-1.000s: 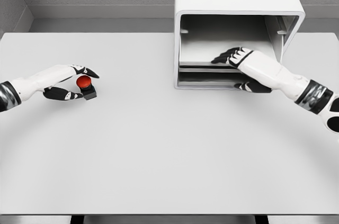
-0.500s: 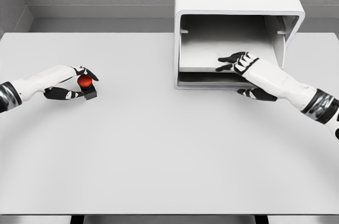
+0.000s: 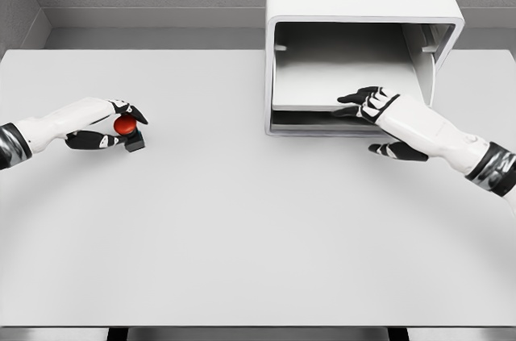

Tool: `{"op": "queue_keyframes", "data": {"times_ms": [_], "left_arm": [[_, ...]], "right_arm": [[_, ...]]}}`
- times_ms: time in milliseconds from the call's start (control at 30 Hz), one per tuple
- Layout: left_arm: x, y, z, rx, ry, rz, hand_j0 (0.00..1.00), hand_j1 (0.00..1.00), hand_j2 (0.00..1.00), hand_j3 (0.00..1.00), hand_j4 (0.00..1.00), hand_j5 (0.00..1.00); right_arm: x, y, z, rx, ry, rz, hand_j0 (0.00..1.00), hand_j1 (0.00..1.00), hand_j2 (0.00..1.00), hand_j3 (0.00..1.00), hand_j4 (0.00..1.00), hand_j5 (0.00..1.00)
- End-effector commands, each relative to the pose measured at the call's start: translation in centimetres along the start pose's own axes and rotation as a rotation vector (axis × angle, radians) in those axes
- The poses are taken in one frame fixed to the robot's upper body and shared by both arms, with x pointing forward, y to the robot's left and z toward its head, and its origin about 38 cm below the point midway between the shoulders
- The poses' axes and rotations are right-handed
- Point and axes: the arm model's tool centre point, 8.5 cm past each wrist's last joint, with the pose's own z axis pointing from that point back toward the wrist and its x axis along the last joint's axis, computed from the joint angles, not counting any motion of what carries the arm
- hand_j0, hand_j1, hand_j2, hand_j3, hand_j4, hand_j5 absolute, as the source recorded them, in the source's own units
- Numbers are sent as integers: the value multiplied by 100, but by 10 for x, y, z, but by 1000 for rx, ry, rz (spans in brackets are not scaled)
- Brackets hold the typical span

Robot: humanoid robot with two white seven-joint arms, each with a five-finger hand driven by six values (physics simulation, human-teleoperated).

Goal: Slide open multi-storey tabletop storage cabinets and put open load switch and slide close multi-storey tabletop storage cabinets

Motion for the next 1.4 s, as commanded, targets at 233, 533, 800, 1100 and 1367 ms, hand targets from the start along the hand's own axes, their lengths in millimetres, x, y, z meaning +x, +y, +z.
{"op": "queue_keyframes", "data": {"times_ms": [233,533,800,1100,1367], "left_arm": [[0,2,1,7,1,6,56,56,56,56,56,56],[0,2,1,6,2,3,53,53,53,53,53,53],[0,3,1,10,2,0,52,52,52,52,52,52],[8,8,-1,17,-17,-19,52,52,52,52,52,52],[10,9,-2,21,-24,-22,52,52,52,52,52,52]], "right_arm": [[5,-3,5,5,-10,10,87,87,87,87,87,87],[5,-8,25,-3,21,27,88,88,88,88,88,88],[1,-16,37,-16,47,41,88,88,88,88,88,88],[-8,-31,57,-47,101,63,88,88,88,88,88,88],[-12,-35,69,-52,129,63,96,96,96,96,96,96]]}}
